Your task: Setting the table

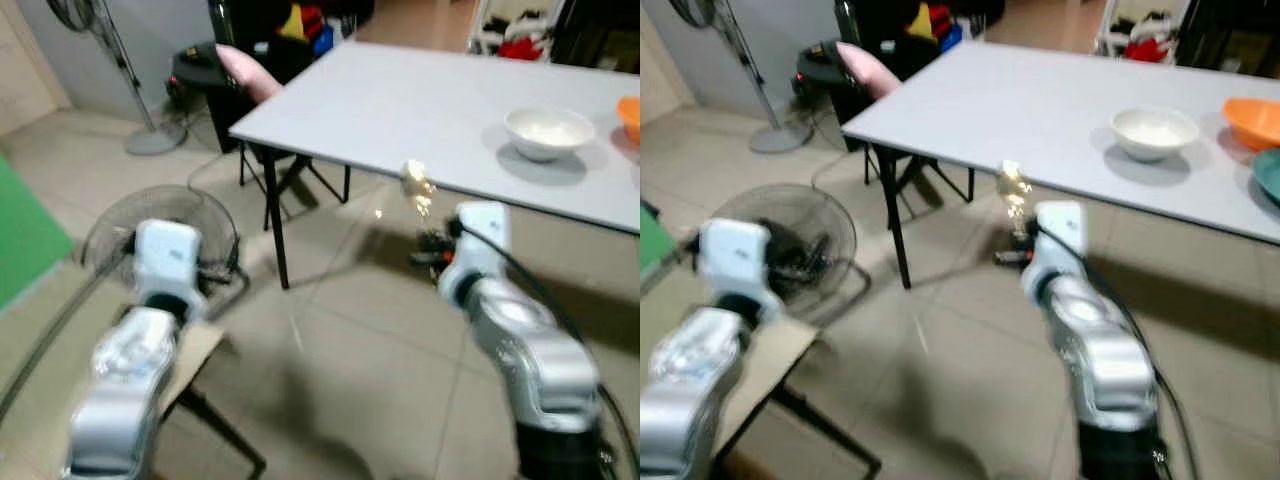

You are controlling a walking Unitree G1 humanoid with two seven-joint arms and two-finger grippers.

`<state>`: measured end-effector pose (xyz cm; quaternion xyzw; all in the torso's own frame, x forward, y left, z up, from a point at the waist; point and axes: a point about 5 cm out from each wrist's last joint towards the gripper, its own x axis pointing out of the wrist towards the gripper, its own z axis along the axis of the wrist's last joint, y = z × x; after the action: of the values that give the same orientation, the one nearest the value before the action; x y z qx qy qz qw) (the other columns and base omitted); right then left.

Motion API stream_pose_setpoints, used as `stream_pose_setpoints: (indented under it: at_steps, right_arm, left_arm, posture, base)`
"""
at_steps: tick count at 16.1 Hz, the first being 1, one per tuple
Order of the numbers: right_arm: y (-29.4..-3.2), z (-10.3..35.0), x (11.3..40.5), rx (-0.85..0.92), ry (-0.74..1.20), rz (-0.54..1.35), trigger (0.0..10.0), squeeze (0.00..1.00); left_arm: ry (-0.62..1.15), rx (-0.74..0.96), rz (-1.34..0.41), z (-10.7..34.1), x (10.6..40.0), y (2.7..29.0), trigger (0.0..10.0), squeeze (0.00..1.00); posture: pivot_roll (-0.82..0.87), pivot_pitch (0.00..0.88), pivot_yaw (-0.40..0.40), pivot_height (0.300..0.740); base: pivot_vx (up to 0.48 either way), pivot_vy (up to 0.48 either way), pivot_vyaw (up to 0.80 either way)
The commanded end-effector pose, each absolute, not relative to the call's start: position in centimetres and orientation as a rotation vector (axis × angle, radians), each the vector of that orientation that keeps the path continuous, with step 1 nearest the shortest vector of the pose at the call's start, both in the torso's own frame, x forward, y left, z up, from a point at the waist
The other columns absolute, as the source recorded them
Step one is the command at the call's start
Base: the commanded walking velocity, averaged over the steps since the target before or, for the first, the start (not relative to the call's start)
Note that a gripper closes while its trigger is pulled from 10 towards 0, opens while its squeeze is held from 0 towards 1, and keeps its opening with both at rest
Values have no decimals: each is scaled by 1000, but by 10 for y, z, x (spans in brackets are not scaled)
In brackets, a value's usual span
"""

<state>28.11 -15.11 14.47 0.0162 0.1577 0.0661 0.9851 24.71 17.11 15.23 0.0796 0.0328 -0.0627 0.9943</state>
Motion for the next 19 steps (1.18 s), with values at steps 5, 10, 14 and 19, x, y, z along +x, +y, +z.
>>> stream_pose_setpoints:
  at_steps: [5,10,14,19]
  right_arm:
    - [-144,148,283,52,311,154,10000,0]
    - [-140,150,288,26,306,192,10000,0]
    - [-137,150,291,16,311,210,10000,0]
    - [-134,148,294,10,319,218,10000,0]
  left_arm:
    - [67,175,-129,154,248,175,10000,0]
    - [71,167,-112,152,247,178,10000,0]
    - [72,167,-108,151,245,178,10000,0]
    - [76,180,-110,149,242,180,10000,0]
  posture:
    - [-83,0,74,740]
    - [-82,0,61,740]
    - [-81,0,56,740]
    - [-70,0,52,740]
  base:
    - [395,0,-631]
    - [395,0,-89]
    - [392,0,0]
    - [389,0,0]
